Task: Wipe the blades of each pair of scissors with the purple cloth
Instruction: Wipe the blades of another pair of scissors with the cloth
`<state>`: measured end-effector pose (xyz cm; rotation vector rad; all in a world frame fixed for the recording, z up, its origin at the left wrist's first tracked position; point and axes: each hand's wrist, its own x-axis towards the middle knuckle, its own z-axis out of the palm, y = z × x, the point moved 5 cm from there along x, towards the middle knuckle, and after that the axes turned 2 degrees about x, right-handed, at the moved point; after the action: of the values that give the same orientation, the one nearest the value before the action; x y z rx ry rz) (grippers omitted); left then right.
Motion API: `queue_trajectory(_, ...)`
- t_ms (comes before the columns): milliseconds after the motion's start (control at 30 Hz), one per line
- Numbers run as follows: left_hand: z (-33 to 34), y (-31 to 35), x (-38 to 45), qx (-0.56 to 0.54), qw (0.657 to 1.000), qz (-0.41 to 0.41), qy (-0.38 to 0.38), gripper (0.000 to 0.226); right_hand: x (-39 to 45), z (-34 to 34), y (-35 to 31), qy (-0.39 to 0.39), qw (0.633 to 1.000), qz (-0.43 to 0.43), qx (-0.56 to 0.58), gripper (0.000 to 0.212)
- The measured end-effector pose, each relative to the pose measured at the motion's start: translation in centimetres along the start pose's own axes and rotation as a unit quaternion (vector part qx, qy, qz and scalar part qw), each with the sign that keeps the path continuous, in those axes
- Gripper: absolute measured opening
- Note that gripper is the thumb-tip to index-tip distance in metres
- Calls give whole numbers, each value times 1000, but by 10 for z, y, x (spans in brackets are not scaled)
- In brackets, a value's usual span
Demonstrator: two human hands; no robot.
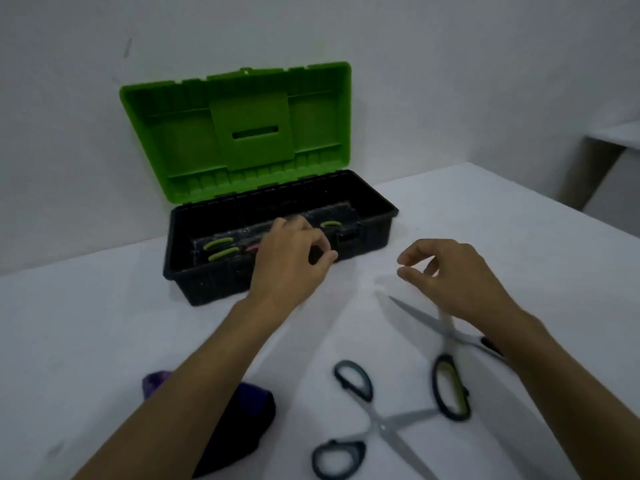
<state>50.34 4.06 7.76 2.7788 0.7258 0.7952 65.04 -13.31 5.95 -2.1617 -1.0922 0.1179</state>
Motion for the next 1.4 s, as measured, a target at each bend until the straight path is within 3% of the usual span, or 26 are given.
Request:
queue_trajectory(100,14,34,-23,-38,999,19,-26,19,-41,-14,32,1,999,33,-22,20)
queue_trajectory(267,48,83,-58,-67,987,9,-145,30,-82,-17,67,-35,992,73,-100,42)
queue_trajectory(400,63,105,-80,-53,984,3,-169,35,-95,-12,76,-22,988,79,-131,30)
queue_trajectory(633,64,118,-94,-104,973,-27,-203,37,-103,-16,63,42,997,18,-57,13)
queue_trajectory(833,50,122,-96,-375,875,-141,-271,25,-105,-34,23,117,991,-65,25,17)
queue_trajectory(933,29,115,-101,-446,847,-170,-236,17,-101,-30,-8,114,987,-99,56,19)
queue_trajectory(1067,-10,81,-116,-442,844,-241,-184,20,-95,-10,-57,90,979,-151,105,19)
queue_trajectory(1267,-63,14,-166,-492,799,-340,-60,19,-92,54,-137,19,957,-257,133,20)
queue_trajectory(1400,-96,-29,-198,-434,808,-399,8,22,-93,92,-178,-38,943,-286,165,22)
